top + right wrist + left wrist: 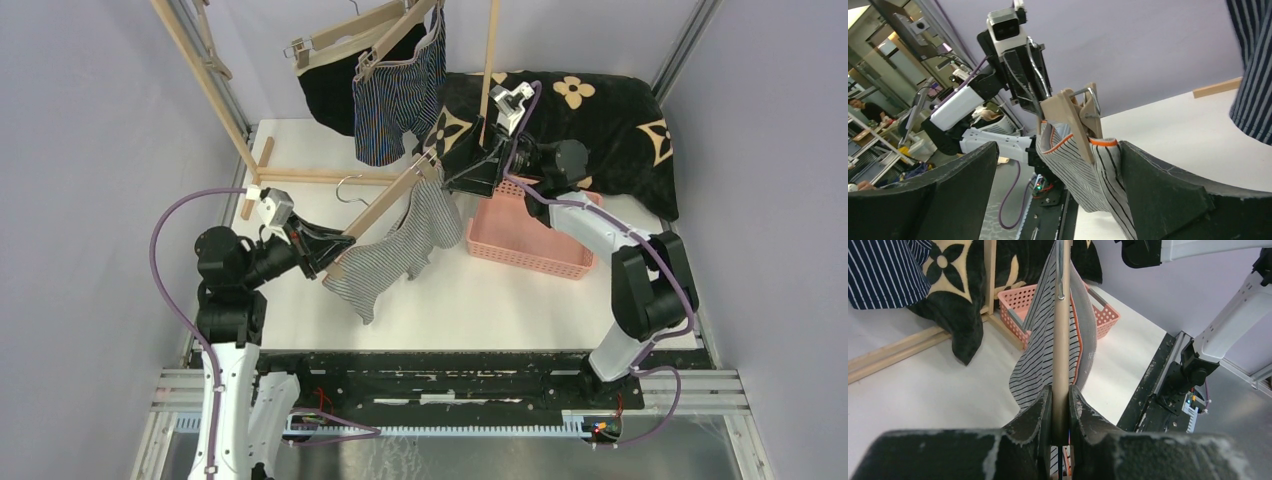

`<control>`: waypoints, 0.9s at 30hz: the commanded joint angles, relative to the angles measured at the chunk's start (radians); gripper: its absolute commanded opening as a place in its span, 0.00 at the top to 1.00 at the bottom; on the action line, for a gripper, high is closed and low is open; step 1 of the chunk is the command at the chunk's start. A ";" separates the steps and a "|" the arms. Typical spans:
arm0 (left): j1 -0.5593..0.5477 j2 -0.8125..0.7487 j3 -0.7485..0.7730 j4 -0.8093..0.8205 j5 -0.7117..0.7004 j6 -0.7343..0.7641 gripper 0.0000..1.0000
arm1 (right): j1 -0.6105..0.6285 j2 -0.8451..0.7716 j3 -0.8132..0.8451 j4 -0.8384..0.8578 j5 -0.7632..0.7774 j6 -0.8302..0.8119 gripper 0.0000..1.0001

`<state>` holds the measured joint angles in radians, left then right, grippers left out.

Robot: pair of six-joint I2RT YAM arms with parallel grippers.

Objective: Remove the underwear clipped to the hanger

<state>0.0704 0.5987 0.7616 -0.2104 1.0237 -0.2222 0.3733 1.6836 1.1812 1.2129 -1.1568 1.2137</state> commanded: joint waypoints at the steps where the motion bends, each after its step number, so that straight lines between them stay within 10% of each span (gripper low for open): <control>1: 0.000 -0.003 0.004 0.089 0.046 -0.040 0.97 | 0.012 -0.037 0.049 0.102 -0.031 0.022 0.03; 12: -0.001 -0.010 -0.001 0.074 0.070 -0.084 0.97 | 0.088 -0.241 0.083 -0.847 0.071 -0.749 0.06; 27: -0.001 -0.076 -0.025 0.087 0.130 -0.135 0.97 | 0.096 -0.197 0.106 -0.767 0.093 -0.652 0.08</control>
<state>0.0700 0.5385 0.7277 -0.1837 1.1088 -0.3023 0.4656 1.5234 1.2575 0.4152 -1.0733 0.5636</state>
